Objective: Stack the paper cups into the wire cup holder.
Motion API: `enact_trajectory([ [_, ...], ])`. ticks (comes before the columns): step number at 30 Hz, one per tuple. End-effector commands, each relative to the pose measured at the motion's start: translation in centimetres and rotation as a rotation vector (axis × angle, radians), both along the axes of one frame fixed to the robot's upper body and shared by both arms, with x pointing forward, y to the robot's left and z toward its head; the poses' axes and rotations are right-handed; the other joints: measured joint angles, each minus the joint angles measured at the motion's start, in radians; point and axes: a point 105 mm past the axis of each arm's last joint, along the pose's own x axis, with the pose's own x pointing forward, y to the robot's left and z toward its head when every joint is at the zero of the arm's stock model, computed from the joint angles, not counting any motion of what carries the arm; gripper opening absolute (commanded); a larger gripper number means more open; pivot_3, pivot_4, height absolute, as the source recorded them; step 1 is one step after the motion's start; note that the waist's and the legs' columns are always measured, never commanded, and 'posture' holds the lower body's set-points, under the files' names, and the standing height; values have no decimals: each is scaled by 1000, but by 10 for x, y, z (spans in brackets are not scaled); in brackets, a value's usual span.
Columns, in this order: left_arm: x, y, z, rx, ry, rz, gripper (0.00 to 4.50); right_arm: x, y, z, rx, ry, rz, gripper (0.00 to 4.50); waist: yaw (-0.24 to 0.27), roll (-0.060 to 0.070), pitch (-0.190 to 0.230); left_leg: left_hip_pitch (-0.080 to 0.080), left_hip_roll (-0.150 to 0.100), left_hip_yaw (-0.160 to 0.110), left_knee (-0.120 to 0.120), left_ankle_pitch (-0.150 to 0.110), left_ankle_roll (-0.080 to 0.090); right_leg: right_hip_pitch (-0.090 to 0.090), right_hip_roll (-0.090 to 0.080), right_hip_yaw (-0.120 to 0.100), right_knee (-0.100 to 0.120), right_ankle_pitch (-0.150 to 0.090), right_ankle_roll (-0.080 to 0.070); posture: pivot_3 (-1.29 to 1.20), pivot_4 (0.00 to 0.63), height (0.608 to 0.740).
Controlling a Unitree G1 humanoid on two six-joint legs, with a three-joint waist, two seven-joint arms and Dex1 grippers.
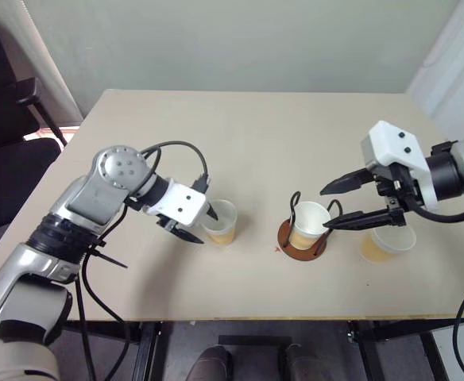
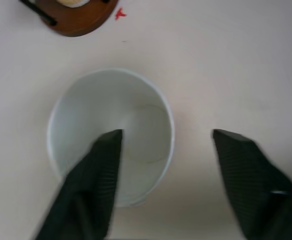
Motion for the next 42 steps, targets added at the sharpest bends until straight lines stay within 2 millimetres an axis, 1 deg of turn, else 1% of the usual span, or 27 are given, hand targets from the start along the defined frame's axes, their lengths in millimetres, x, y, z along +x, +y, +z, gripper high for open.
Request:
enact_trajectory([
  [1,-3,-1,5,30,-23,-49,1481,-2,0,13,8,-63,6,2969,0,0,0,0,0,0,0,0,0,0,0,0,0,0,0,0,150,740],
  [5,-5,-3,8,25,-23,-60,25,-1,-1,12,5,-70,1,2969,0,0,0,0,0,0,0,0,0,0,0,0,0,0,0,0,150,740],
  [9,-3,-3,11,33,-26,-51,25,-1,-2,13,7,-81,1,2969,0,0,0,0,0,0,0,0,0,0,0,0,0,0,0,0,150,740],
  [13,-13,-12,19,-19,59,-52,25,3,-6,18,30,-144,-33,2969,0,0,0,0,0,0,0,0,0,0,0,0,0,0,0,0,150,740],
  [15,-18,-18,27,-60,98,-47,25,5,-8,25,90,-166,-78,2969,1,0,0,0,0,0,0,0,0,0,0,0,0,0,0,0,150,740],
  [17,-18,-24,40,-105,120,-42,25,5,-12,30,134,-194,-119,2969,3,0,0,-1,0,1,0,0,0,0,0,0,0,0,0,0,150,740],
  [18,-19,-30,52,-144,142,-40,25,4,-14,31,155,-197,-131,2969,4,0,0,-1,0,1,0,0,0,0,0,0,-1,0,1,0,150,740],
  [20,-20,-40,71,-188,160,-53,25,2,-20,29,171,-193,-158,2969,8,-1,0,-1,0,0,1,0,0,1,0,0,-1,0,1,0,150,740],
  [24,-21,-56,99,-213,136,-116,25,-2,-31,25,186,-191,-201,2969,9,0,0,-1,-1,2,1,-1,0,1,-1,1,-2,1,2,0,150,740],
  [25,-23,-65,108,-224,128,-149,25,-6,-37,23,186,-177,-220,2969,11,0,0,-1,0,1,1,-1,0,1,-1,0,-2,1,2,0,150,740],
  [28,-25,-78,122,-233,122,-205,25,-16,-46,17,179,-137,-254,2969,16,0,0,-2,0,1,0,-1,0,1,-1,0,-2,0,3,0,150,740],
  [31,-28,-101,135,-219,94,-299,25,-36,-53,6,156,-19,-279,2969,21,-1,0,-2,0,2,0,-3,-1,1,-2,1,-3,0,5,0,150,740],
  [33,-27,-111,139,-213,82,-333,25,-41,-54,4,154,-5,-293,2969,22,0,0,-3,-1,1,1,-3,-1,1,-1,0,-3,-1,5,0,150,740],
  [36,-27,-130,146,-223,73,-392,25,-44,-54,5,167,-19,-317,2969,22,-1,0,-3,-1,2,2,-6,-1,1,-1,1,-3,-1,7,0,150,740],
  [38,-28,-138,147,-227,74,-417,25,-46,-53,3,169,-18,-325,2969,20,-1,0,-3,-1,4,2,-7,0,1,-2,3,-3,-1,9,0,150,740],
  [40,-27,-145,145,-217,69,-435,25,-48,-53,1,171,-17,-335,2969,21,-1,0,-3,0,4,2,-7,0,1,-1,3,-3,-2,10,0,150,740],
  [42,-25,-148,137,-190,75,-445,25,-50,-52,1,176,-22,-344,2969,21,0,0,-3,-1,4,2,-8,0,1,-1,3,-3,-2,11,0,150,740],
])
